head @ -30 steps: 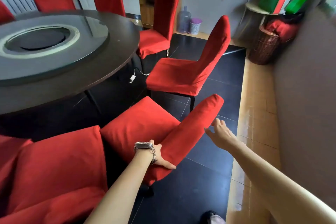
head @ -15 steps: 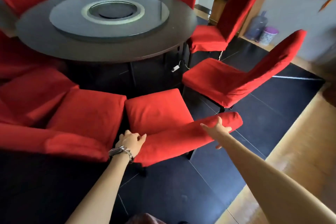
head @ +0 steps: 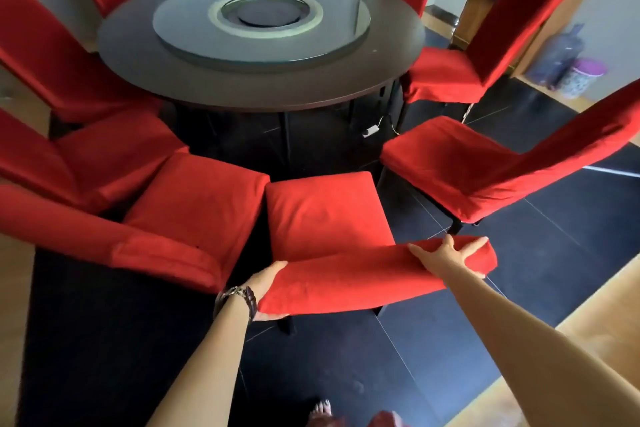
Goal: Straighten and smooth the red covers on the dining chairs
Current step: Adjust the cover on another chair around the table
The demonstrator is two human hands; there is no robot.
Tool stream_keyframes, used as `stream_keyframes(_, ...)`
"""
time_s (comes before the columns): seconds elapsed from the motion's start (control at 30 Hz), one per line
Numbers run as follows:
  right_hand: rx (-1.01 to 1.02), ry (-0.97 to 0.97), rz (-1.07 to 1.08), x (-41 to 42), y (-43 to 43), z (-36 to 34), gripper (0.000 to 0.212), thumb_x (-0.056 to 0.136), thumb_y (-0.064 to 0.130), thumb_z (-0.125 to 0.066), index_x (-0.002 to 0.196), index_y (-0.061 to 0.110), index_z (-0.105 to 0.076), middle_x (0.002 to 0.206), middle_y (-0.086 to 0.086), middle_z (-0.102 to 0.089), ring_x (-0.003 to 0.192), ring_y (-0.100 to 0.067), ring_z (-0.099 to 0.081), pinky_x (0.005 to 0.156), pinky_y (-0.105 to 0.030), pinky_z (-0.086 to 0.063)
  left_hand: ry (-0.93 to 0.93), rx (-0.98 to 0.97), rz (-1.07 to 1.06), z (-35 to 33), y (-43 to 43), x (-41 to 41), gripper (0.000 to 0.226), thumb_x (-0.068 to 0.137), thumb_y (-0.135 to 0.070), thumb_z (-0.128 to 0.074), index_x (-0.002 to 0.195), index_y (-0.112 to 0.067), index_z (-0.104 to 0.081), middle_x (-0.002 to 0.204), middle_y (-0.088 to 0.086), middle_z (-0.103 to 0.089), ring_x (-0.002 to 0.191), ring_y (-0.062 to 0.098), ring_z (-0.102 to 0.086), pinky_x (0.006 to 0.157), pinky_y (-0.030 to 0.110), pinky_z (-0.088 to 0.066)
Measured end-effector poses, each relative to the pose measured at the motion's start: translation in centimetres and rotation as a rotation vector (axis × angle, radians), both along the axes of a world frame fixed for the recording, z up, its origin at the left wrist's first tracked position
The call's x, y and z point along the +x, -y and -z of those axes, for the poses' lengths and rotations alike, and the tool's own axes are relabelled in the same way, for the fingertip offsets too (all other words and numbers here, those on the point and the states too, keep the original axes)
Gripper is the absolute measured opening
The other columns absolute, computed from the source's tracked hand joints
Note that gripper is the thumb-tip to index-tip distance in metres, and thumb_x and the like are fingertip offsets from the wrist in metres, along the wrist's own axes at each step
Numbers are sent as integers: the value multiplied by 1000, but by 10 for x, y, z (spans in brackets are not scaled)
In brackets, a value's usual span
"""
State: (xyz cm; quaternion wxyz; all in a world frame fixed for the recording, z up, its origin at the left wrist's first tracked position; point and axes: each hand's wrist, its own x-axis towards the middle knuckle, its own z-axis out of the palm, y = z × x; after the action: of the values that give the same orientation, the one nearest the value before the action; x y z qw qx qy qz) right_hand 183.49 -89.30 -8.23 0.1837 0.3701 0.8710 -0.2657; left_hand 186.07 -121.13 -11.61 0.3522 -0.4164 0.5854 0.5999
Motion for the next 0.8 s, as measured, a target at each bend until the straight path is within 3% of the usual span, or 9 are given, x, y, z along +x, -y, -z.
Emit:
stream_keyframes(0.13, -47, -195, 252, -6, 3, 14, 89, 79, 42, -72, 150, 28, -19, 156, 7, 26, 127, -55, -33, 103, -51, -38, -10, -32, -41, 11, -4, -5, 66, 72, -52, -74, 121, -11, -57, 117, 15, -61, 102, 33, -62, 64, 41, -57)
stream_keyframes(0.27, 2, -308, 332, -15, 5, 23, 58, 80, 31, -72, 130, 24, -43, 156, 11, 17, 119, -48, -34, 84, -47, -42, -78, -190, -49, 22, -8, -10, 74, 71, -52, -75, 125, -6, -56, 123, 16, -60, 111, 34, -59, 96, 45, -49)
stream_keyframes(0.47, 12, -309, 263, -36, -21, 24, 25, 85, 22, -60, 110, 24, -58, 157, 11, 16, 111, -46, -38, 73, -40, -39, -113, -239, -96, 23, -34, -25, 71, 68, -50, -77, 118, -3, -60, 112, 15, -64, 101, 32, -63, 96, 43, -50)
stream_keyframes(0.8, -24, -337, 248, -80, -48, 23, 28, 83, 14, -56, 110, 20, -56, 156, 13, 16, 110, -46, -38, 73, -41, -39, -160, -312, -111, 29, -61, -68, 71, 75, -52, -71, 126, -4, -56, 128, 16, -55, 114, 34, -55, 101, 42, -44)
